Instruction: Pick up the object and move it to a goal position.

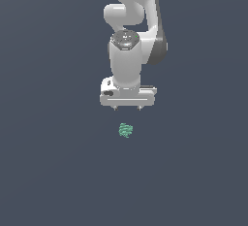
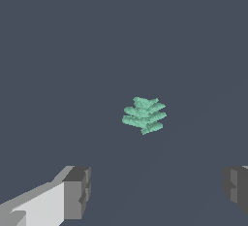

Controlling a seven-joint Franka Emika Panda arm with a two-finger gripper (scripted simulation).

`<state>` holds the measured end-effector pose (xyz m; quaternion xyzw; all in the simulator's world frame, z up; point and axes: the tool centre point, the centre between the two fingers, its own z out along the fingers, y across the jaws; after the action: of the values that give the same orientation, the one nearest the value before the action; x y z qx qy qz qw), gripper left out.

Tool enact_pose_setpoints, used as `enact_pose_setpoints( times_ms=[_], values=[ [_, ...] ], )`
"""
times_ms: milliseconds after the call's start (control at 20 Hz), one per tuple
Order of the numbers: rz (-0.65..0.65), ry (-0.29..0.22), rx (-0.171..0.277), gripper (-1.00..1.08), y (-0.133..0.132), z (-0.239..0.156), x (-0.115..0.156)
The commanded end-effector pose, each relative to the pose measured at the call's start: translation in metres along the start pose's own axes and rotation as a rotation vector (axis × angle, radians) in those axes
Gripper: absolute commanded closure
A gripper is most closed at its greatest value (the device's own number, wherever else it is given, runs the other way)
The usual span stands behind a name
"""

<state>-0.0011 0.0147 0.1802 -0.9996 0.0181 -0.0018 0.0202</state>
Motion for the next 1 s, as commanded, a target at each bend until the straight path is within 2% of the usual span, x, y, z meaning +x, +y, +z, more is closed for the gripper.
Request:
enact_pose_setpoints(
  times_ms=[0, 450, 950],
  values=[
    [0.001, -0.001, 0.001, -0.92, 0.0, 0.0, 0.0],
    [0.03, -0.001, -0.004, -0.92, 0.001, 0.013, 0.005],
    [0.15, 0.0, -0.029, -0.92, 0.007, 0.067, 0.02]
  ],
)
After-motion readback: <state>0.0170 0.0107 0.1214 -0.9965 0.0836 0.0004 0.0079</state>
